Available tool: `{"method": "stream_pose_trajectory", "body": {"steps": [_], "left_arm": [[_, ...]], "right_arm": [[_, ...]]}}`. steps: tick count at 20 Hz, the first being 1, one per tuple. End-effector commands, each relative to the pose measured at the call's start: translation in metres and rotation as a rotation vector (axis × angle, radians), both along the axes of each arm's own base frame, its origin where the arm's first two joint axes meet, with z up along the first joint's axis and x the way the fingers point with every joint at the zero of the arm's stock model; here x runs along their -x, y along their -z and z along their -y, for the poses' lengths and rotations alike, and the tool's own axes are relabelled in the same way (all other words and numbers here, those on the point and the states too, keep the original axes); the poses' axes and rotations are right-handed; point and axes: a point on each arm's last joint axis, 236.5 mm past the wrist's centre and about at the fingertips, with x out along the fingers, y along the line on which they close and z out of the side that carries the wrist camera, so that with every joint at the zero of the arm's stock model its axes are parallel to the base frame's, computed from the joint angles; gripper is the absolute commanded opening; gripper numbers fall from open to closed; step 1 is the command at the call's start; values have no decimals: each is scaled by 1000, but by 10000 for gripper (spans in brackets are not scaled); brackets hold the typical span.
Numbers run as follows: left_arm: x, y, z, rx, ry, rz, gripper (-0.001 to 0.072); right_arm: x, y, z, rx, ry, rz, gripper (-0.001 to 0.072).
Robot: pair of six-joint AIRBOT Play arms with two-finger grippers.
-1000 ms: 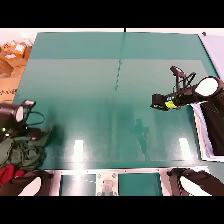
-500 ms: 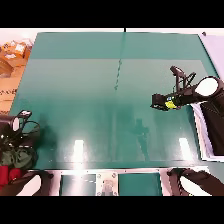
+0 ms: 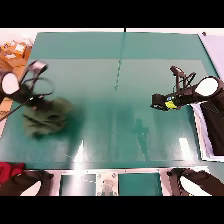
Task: Fold the shirts.
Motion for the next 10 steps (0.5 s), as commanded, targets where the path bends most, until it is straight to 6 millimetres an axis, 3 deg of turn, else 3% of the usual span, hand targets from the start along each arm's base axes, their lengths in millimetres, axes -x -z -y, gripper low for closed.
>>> {"method": "stream_pose_trajectory", "body": {"steps": [1, 4, 7, 8, 9, 10], "left_arm": [[-12, -72, 120, 170, 248, 243, 17], [-10, -81, 204, 339, 377, 324, 19], [-13, -44, 269, 508, 397, 226, 45], [-18, -31, 275, 507, 390, 206, 348], [-23, -23, 273, 495, 377, 192, 597], [-28, -21, 265, 483, 358, 183, 604]], "right_arm": [[0, 0, 0, 0, 0, 0, 22], [0, 0, 0, 0, 0, 0, 22], [0, 0, 0, 0, 0, 0, 22], [0, 0, 0, -1, 0, 0, 22], [0, 0, 0, -1, 0, 1, 22], [0, -1, -2, -11, 0, -1, 22]]}}
